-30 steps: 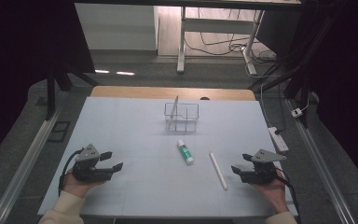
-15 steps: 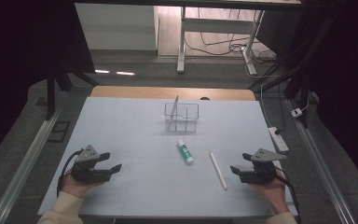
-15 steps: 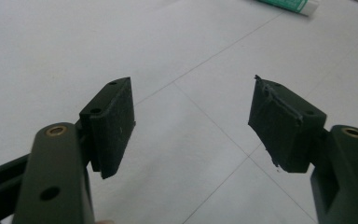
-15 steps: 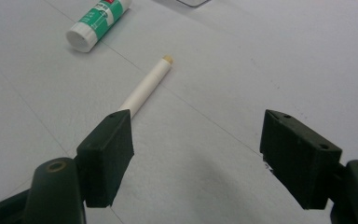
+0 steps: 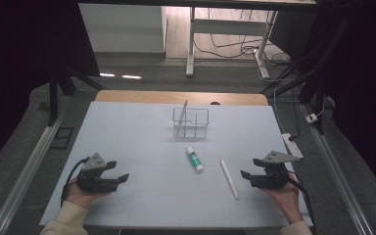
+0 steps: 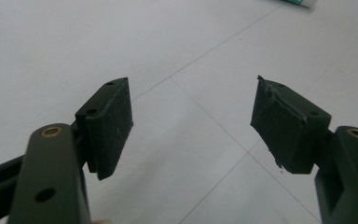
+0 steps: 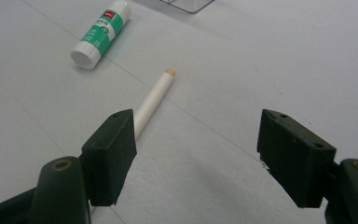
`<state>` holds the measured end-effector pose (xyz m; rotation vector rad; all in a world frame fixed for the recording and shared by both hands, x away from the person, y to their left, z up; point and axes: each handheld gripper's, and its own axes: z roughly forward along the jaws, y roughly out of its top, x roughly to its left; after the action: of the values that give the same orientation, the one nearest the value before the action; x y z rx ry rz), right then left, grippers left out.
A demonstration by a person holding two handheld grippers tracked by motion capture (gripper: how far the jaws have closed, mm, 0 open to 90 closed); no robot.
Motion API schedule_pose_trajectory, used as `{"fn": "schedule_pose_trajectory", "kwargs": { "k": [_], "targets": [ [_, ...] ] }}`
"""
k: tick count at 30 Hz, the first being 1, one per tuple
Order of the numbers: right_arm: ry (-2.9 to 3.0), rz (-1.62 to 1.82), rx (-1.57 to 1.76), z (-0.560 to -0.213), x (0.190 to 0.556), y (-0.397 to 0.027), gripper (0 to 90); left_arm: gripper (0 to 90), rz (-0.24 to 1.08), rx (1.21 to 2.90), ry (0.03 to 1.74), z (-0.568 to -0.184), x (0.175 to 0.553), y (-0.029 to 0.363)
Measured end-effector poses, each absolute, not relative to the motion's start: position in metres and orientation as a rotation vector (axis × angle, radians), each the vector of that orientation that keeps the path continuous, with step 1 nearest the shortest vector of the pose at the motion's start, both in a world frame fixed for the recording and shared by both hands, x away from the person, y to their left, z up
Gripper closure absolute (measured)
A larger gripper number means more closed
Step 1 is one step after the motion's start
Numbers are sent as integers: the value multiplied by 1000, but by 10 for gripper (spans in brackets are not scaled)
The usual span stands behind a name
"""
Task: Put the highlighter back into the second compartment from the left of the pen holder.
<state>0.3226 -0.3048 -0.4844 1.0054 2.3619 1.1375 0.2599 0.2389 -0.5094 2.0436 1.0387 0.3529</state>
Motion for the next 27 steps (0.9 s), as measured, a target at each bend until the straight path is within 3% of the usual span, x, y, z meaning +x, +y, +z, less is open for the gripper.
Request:
{"fn": "schedule_pose_trajectory", "kwargs": {
  "k": [27],
  "targets": [
    [2494,1038,960,-463,337,-258,304,285,355,2056,1035,-511,260,238]
  ]
}}
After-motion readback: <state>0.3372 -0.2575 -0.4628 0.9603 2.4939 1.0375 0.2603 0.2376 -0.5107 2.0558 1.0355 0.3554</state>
